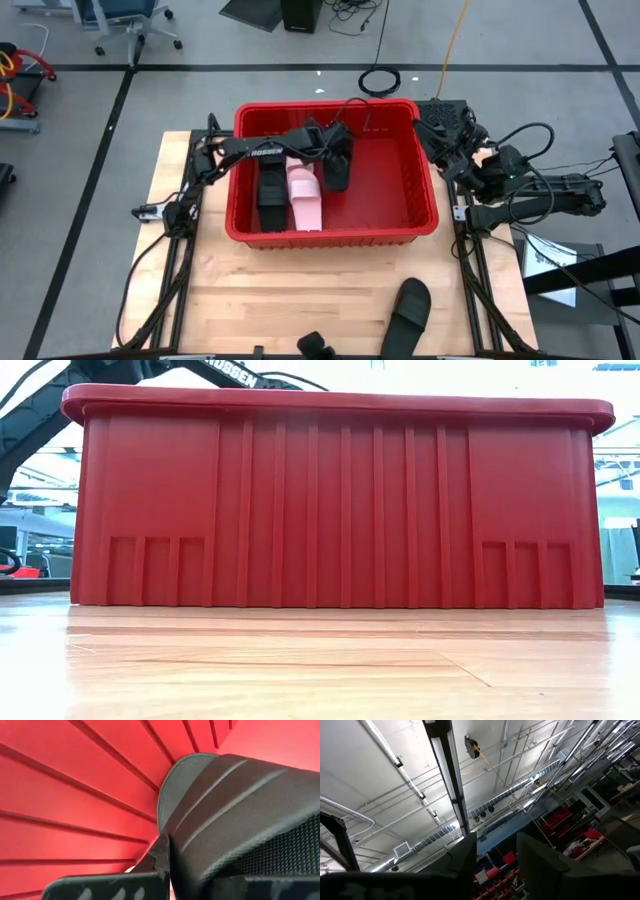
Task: Pick and place slides into bin
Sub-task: Put the black slide into the red bin
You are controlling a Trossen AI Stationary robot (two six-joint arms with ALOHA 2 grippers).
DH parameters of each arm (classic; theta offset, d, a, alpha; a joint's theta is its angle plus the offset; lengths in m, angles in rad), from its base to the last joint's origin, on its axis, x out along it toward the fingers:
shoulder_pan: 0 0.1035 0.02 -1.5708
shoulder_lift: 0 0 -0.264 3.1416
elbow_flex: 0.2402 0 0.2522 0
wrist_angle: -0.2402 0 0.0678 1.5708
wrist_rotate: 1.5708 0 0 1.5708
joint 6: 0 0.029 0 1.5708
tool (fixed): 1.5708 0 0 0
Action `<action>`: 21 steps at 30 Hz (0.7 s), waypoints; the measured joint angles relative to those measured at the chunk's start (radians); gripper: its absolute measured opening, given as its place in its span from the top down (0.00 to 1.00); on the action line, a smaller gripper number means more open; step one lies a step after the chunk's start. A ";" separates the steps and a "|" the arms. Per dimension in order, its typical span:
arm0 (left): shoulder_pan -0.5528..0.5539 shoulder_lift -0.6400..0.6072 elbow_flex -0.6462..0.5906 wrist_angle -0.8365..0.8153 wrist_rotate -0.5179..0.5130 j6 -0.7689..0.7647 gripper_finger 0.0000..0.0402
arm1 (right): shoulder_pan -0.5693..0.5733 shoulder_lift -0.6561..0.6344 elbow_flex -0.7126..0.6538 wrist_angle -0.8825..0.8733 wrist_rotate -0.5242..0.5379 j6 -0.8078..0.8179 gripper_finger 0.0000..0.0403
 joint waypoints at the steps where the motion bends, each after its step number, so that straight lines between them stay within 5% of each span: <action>1: 0.007 0.000 0.000 0.001 0.008 0.000 0.95 | 0.000 0.000 0.000 0.000 0.011 0.000 0.68; 21: 0.039 0.000 -0.001 -0.108 0.092 -0.074 0.95 | -0.028 0.000 0.000 0.001 0.016 0.000 0.68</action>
